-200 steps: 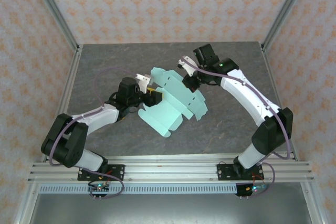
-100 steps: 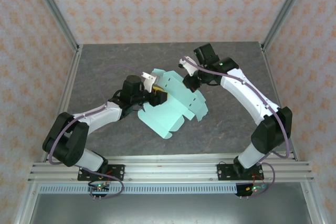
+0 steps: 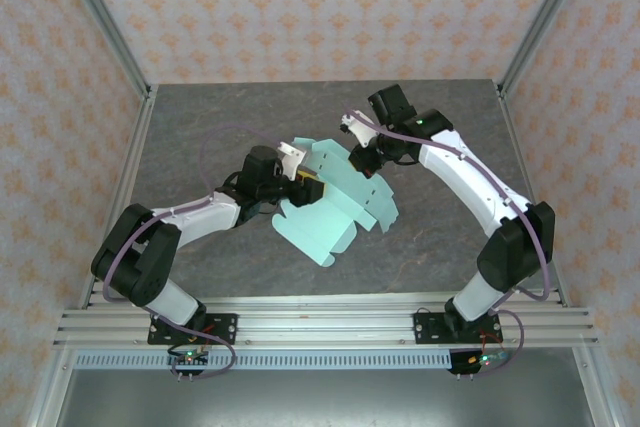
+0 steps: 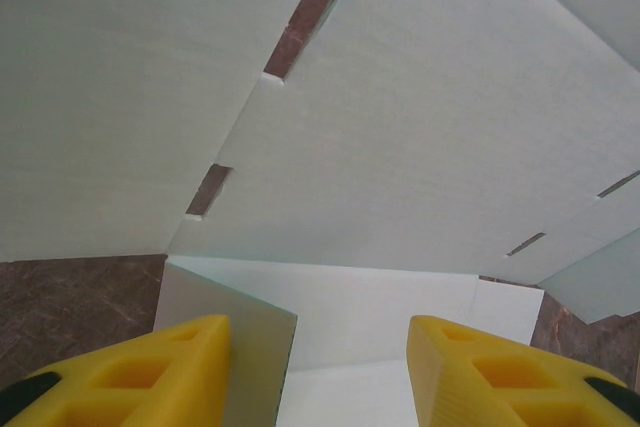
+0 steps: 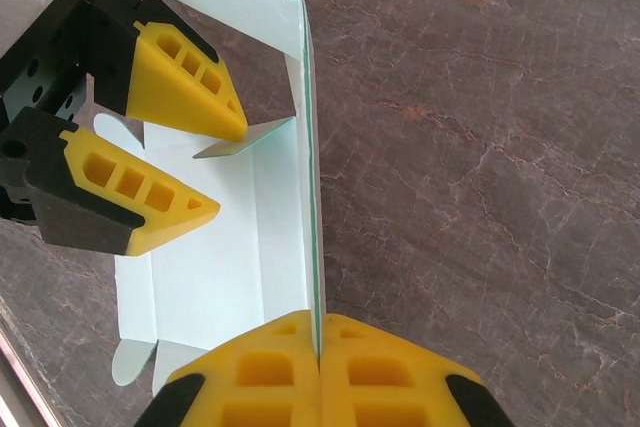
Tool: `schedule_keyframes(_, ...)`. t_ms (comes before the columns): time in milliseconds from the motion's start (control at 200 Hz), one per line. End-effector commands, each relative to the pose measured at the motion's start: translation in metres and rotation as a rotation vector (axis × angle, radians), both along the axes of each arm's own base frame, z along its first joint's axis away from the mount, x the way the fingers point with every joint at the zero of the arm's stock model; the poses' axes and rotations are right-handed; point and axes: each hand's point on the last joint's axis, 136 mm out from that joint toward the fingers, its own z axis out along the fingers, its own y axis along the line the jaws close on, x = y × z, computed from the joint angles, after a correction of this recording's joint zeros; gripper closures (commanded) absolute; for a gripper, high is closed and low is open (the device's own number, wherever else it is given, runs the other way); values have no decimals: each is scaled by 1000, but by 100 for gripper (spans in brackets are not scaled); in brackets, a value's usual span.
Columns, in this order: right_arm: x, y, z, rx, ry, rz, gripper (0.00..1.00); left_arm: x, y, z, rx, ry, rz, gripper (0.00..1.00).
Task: Fold the paper box
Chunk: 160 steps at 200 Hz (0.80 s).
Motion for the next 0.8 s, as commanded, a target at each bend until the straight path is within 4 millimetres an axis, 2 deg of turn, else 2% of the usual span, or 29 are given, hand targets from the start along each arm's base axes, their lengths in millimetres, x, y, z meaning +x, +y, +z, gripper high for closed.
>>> schedule_keyframes(0,12,16,18,86,-47,3,100,-8,-17,22,-59,-36,-81,50)
schedule_keyframes(215,17,18,20,95,-52,-2,100,-7,-20,22,-119,-21,-61,50)
schedule_keyframes(385,17,9,13,43,-67,-8,100,-13,-9,31,-85,-50,-41,48)
schedule_keyframes(530,17,-4,7,-37,-103,-6,100,-14,14,40,-32,-82,20,45)
schedule_keyframes(696,24,-20,-1,-149,-148,-6,100,-7,51,46,-14,-79,158,42)
schedule_keyframes(796,27,-22,-9,-190,-157,15,100,-4,73,47,15,-77,266,40)
